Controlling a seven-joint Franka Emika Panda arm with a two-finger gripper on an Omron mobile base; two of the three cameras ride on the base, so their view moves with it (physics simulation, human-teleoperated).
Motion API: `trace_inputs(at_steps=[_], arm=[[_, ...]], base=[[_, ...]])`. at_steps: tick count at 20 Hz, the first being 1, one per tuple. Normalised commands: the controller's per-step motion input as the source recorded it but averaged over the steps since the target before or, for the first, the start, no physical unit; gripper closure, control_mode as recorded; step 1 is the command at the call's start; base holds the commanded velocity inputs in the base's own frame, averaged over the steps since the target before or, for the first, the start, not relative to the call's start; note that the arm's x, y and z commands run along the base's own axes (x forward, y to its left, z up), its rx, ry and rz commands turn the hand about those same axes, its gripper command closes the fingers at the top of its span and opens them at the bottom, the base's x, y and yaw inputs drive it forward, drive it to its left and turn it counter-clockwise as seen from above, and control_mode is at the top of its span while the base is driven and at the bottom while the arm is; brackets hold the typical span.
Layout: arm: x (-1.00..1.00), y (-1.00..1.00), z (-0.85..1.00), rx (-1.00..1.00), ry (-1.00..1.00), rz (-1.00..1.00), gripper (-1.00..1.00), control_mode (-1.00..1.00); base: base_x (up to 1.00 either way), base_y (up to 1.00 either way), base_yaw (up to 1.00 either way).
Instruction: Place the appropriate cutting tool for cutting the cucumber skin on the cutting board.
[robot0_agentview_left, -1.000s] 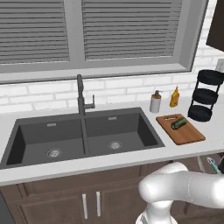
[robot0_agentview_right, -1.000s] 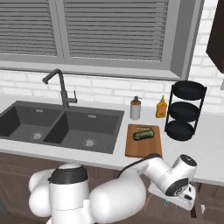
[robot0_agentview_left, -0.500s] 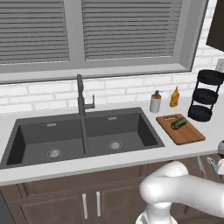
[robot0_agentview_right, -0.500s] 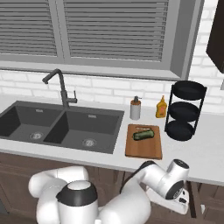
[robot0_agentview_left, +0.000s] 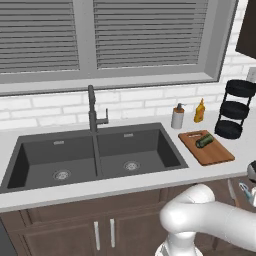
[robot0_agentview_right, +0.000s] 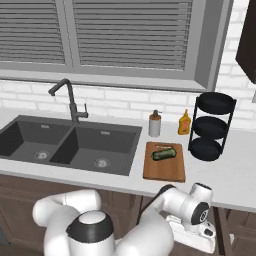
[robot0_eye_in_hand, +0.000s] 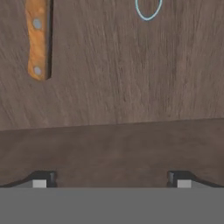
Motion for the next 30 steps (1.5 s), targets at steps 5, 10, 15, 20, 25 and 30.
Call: trace_inputs(at_steps=[5, 10, 15, 20, 25, 30], arm=[[-0.82, 0.00, 0.00, 0.00, 0.17, 0.04, -1.00, -1.00], [-0.71, 0.00, 0.11, 0.00, 0.06, 0.01, -1.00, -1.00], [0.33, -0.16, 0.18, -0.04, -0.13, 0.00, -1.00, -1.00], [0.75, -0.20, 0.04, -0.03, -0.19, 0.00, -1.00, -1.00], [0.74, -0.08, -0.01, -0.01, -0.17, 0.00, -1.00, -1.00], [0.58, 0.00, -0.24, 0.00, -0.08, 0.00, -1.00, -1.00]], base=[[0.00, 0.00, 0.00], [0.00, 0.00, 0.00], [0.00, 0.00, 0.00], [0.00, 0.00, 0.00], [0.00, 0.00, 0.00], [0.00, 0.00, 0.00]])
